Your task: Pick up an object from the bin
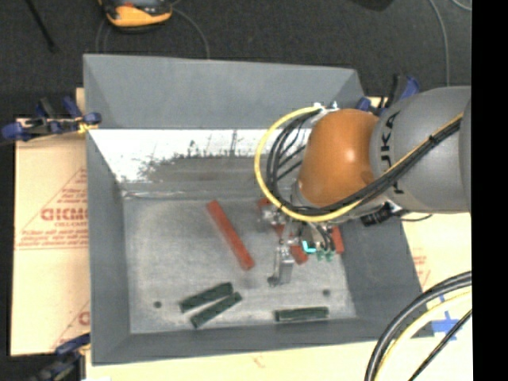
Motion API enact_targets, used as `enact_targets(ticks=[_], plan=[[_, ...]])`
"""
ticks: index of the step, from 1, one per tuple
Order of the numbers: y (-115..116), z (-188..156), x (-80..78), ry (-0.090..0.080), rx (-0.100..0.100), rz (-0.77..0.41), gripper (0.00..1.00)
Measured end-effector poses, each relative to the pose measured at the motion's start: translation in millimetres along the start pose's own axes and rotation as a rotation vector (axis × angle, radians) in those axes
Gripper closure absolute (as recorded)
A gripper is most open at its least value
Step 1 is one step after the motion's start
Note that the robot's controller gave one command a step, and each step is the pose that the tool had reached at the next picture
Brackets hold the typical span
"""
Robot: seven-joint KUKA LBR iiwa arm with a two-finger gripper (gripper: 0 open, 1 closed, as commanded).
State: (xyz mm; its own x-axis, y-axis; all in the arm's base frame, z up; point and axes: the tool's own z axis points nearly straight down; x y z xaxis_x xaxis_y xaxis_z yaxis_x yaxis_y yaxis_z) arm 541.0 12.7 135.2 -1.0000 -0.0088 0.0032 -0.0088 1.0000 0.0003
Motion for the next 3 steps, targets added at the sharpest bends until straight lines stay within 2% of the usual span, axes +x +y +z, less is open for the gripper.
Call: enact_targets(ticks=[1,2,3], plan=[[0,-3,-1.9,-0.007,0.000,0.000,0.00],[29,14,2.0,-0.010,0.001,0.067,0.00],[59,33,27.9,-0.006,-0.003,0.034,0.00]])
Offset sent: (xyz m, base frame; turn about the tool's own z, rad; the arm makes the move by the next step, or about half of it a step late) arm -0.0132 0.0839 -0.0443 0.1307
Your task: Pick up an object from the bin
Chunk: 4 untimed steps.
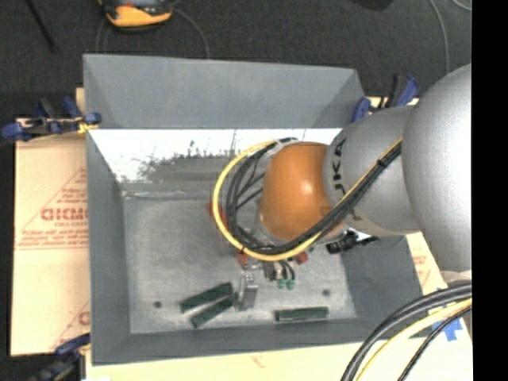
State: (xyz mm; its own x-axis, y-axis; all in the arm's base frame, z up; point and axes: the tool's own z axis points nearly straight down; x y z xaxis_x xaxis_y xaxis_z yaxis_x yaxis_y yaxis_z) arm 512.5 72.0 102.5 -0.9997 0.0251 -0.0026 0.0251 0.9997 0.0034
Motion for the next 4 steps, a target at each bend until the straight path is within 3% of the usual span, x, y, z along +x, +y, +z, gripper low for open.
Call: enact_targets(ticks=[1,2,3,4], plan=[[10,21,19.0,0.001,0.003,-0.308,0.00],[49,32,19.6,0.000,0.002,-0.374,1.00],[49,32,19.6,0.000,0.001,-0.374,1.00],[40,-142,2.6,-0.006,0.003,-0.389,1.00]])
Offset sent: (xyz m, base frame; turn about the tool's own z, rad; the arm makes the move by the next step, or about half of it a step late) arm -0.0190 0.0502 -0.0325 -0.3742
